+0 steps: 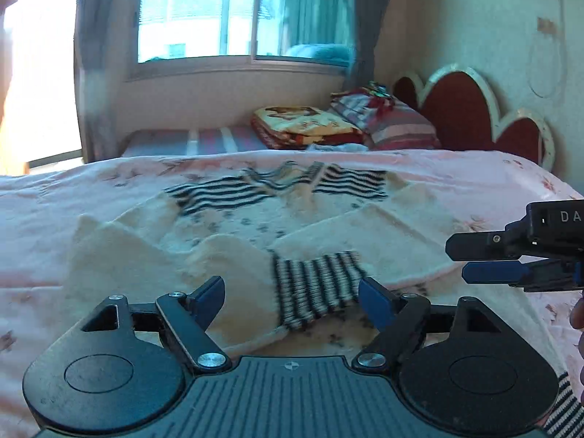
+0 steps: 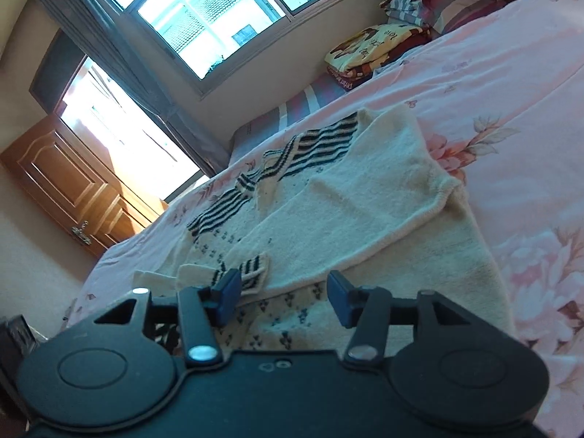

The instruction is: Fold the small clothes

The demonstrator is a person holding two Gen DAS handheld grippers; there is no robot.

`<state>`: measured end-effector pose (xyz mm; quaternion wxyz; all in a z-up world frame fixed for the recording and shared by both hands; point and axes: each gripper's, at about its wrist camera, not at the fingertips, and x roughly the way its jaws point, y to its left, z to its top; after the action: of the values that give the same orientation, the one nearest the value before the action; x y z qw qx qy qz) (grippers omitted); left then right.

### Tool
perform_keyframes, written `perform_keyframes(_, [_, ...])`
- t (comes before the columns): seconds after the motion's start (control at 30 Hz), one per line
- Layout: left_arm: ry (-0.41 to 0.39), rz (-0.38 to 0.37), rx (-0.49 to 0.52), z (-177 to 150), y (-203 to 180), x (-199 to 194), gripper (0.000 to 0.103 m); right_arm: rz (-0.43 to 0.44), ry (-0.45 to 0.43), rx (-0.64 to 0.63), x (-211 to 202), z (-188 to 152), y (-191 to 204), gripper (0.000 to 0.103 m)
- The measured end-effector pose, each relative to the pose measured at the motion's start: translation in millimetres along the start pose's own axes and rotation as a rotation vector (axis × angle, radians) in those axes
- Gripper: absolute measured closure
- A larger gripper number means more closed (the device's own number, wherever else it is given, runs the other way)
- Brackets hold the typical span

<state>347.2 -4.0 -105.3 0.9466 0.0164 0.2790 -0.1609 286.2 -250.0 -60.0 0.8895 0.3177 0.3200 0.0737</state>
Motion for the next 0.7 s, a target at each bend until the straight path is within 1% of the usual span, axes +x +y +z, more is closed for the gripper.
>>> perform_keyframes(0.03, [0.002, 0.03, -0.024, -3, 15, -8, 0.035, 0.022, 0.017, 0.016, 10, -1, 3, 0.052])
perform_keyframes(0.07, [0.013, 0.079, -0.055, -9, 32, -12, 0.041, 0.038, 0.037, 0.025, 20, -2, 5, 0.052])
perform_keyframes(0.13, [0.038, 0.145, -0.114, -23, 63, -13, 0.041, 0.023, 0.089, 0.029, 40, -5, 10, 0.053])
perform_keyframes(0.2, [0.078, 0.176, -0.152, -33, 84, -12, 0.041, 0.021, 0.129, 0.045, 56, -9, 13, 0.053])
perform_keyframes(0.27, [0.094, 0.182, -0.154, -39, 95, -5, 0.041, 0.049, 0.144, 0.066, 64, -13, 16, 0.068])
perform_keyframes(0.3, [0.102, 0.181, -0.15, -41, 97, 0, 0.041, 0.055, 0.14, 0.055, 65, -14, 19, 0.094])
perform_keyframes(0.33, [0.113, 0.184, -0.148, -43, 99, 2, 0.041, 0.044, 0.126, 0.022, 65, -14, 25, 0.097])
perform_keyframes(0.4, [0.107, 0.177, -0.15, -43, 99, 6, 0.041, 0.012, 0.098, -0.049, 62, -10, 35, 0.097])
perform_keyframes(0.47, [0.104, 0.174, -0.144, -42, 96, 8, 0.041, -0.034, 0.032, -0.143, 49, 1, 41, 0.097])
perform_keyframes(0.5, [0.103, 0.175, -0.142, -40, 94, 14, 0.041, -0.06, 0.002, -0.166, 42, 8, 39, 0.097])
perform_keyframes(0.6, [0.101, 0.178, -0.131, -38, 90, 19, 0.041, -0.13, -0.06, -0.169, 24, 30, 24, 0.097])
perform_keyframes(0.67, [0.097, 0.171, -0.132, -37, 89, 23, 0.041, -0.178, -0.082, -0.182, 15, 43, 11, 0.097])
perform_keyframes(0.7, [0.093, 0.171, -0.13, -36, 88, 24, 0.042, -0.185, -0.082, -0.182, 12, 46, 6, 0.097])
